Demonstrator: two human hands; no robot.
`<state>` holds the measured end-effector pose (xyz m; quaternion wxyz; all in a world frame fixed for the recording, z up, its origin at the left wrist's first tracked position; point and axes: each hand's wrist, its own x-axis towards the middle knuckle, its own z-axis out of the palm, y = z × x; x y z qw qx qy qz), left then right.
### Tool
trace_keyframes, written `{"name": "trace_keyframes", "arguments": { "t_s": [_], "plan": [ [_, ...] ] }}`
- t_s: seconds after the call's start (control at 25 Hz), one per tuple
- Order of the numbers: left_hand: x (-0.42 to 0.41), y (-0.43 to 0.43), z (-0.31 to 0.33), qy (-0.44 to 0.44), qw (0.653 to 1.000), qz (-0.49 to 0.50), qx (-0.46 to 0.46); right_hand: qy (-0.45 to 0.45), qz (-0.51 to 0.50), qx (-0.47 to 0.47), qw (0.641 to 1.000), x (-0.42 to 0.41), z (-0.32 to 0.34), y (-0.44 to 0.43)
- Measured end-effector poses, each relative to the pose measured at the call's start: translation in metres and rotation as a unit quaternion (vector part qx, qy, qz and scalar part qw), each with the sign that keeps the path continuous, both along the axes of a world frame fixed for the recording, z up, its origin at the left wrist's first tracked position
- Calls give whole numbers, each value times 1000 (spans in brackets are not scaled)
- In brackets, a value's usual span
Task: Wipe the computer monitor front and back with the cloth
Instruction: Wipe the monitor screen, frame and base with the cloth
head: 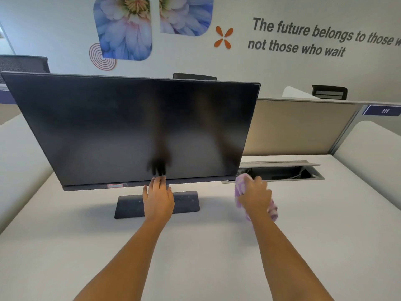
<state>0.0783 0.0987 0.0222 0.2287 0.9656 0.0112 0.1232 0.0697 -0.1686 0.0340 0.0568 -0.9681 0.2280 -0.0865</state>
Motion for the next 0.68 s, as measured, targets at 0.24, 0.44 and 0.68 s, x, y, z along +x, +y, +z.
{"name": "trace_keyframes", "arguments": {
  "t_s": [0.24,0.44,0.68],
  "plan": [
    [1,-1,-3,23,1000,14,12,-101,-9,199,975,5,-4,27],
    [0,3,-8,43,998,3,46,-89,34,200,975,3,-13,65],
    [0,6,-3,39,997,-5,62,-99,-20,124,987,4,-4,40]
  ]
}}
